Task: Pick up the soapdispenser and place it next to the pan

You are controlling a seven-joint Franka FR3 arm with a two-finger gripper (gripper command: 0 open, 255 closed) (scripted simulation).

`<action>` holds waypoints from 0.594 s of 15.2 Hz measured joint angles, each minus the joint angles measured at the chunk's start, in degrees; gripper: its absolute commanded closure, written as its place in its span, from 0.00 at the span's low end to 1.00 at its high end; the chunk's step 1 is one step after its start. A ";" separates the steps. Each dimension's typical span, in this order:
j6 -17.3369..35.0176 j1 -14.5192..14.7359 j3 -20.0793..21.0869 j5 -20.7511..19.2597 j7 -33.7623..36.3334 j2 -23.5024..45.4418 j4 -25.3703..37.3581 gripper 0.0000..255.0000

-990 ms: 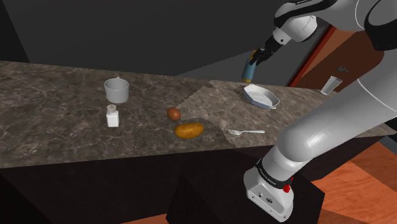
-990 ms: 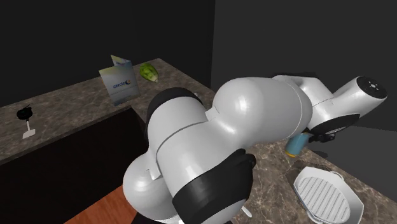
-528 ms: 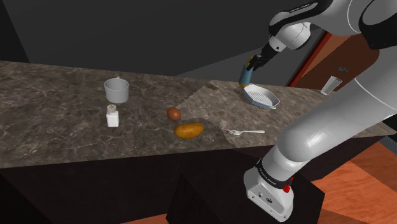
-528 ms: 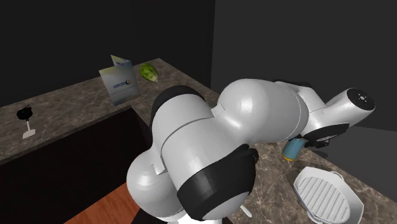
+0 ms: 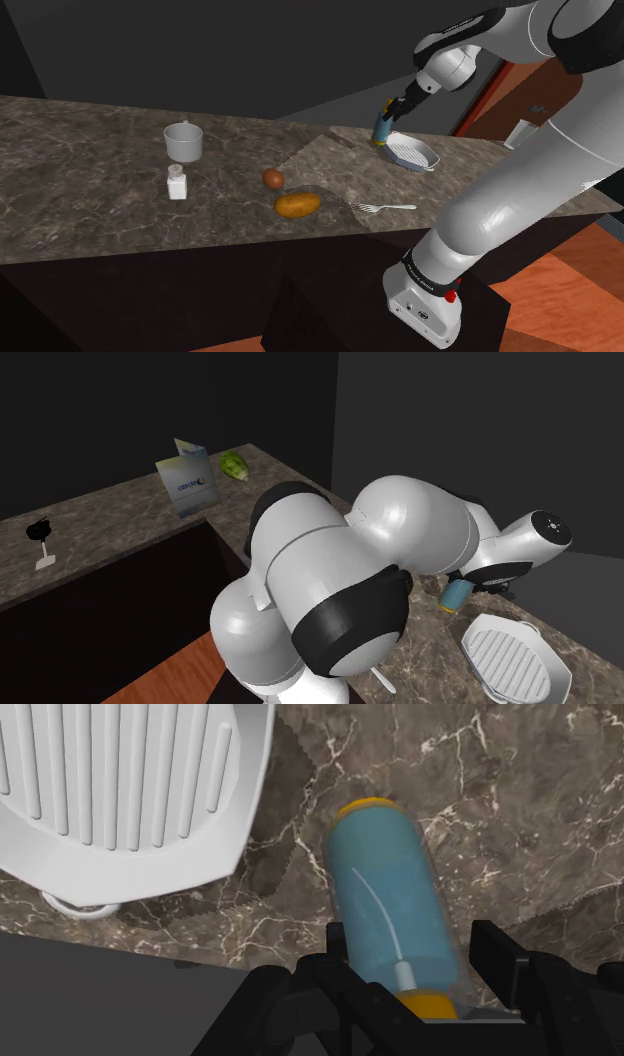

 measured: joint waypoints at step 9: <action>5.45 0.89 -0.88 6.94 -6.37 4.92 -2.63 1.00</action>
